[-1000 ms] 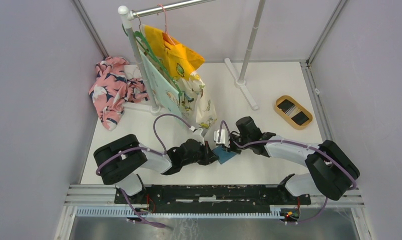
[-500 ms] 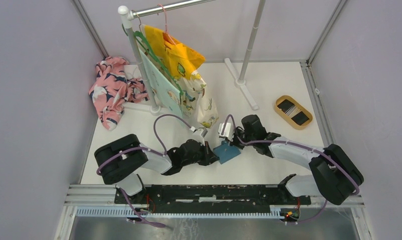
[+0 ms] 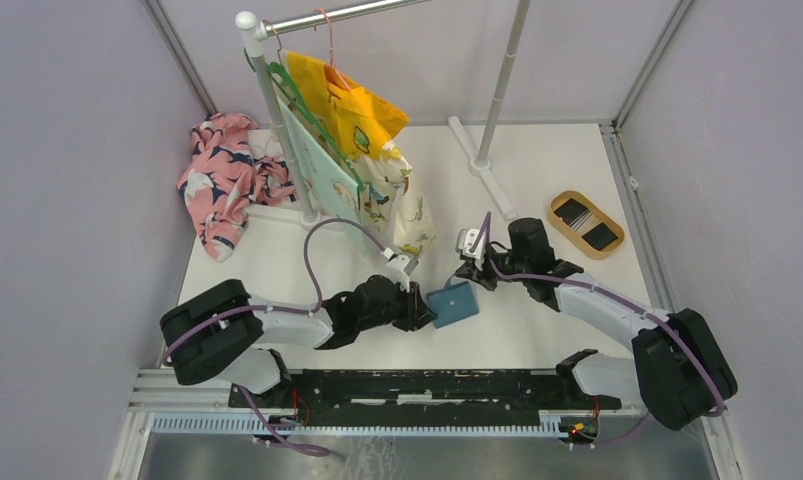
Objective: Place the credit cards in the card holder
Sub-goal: Open the card holder at the center of the board.
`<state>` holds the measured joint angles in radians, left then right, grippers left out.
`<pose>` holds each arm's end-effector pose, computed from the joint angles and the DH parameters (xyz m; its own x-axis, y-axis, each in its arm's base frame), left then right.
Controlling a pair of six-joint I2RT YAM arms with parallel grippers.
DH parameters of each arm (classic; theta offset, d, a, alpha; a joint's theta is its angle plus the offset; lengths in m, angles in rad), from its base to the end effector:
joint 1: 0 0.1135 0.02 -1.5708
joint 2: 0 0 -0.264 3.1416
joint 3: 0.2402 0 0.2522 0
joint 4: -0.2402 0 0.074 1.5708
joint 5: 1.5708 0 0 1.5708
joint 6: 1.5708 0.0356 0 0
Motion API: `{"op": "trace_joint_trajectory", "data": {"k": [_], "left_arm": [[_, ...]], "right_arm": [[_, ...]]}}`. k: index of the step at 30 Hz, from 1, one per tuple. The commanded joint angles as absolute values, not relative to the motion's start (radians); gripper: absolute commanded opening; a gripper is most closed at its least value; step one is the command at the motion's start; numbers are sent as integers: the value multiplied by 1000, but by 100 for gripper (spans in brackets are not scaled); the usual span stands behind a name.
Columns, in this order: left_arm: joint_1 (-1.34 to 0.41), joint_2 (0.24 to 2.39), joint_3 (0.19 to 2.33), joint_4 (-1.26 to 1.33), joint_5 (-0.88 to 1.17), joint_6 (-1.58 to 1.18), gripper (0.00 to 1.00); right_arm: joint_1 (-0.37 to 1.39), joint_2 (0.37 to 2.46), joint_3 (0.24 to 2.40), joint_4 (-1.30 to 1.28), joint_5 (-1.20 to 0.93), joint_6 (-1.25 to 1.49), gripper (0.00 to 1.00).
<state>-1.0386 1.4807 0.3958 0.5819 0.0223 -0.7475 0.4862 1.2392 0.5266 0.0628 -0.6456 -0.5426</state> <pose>0.1311 -0.2242 0.1350 -0.7718 -0.0288 -0.6352 0.4728 0.6421 -0.6035 0.2023 0.1312 0.1864 -0.0467 -0.4912 -0.8698 -0.9585 0.2671 -0.0994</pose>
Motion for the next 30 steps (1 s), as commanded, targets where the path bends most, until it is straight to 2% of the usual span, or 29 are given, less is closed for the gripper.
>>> {"op": "trace_joint_trajectory", "data": {"k": [1,4,7,12,16,26,30], "left_arm": [[-1042,1379,463,478,-19,-544,36],[-1042,1362,476,449,-5,-492,46],[-1041,1343,466,440,24,-473,52],[-1038,1222,407,436,-28,-494,67],[-1037,1125,380,405,-64,-488,78],[-1037,1196,384,482,-19,-358,80],[-1036,1253,401,519,-12,-341,84]], "right_arm": [[411,1176,536,109,-803,-485,0],[377,1136,524,124,-857,-476,0],[353,1109,530,111,-930,-482,0],[334,1089,581,-58,-1060,-622,0],[334,1093,599,-170,-1034,-756,0],[334,1113,618,-246,-1034,-828,0],[334,1115,617,-247,-1034,-829,0]]}}
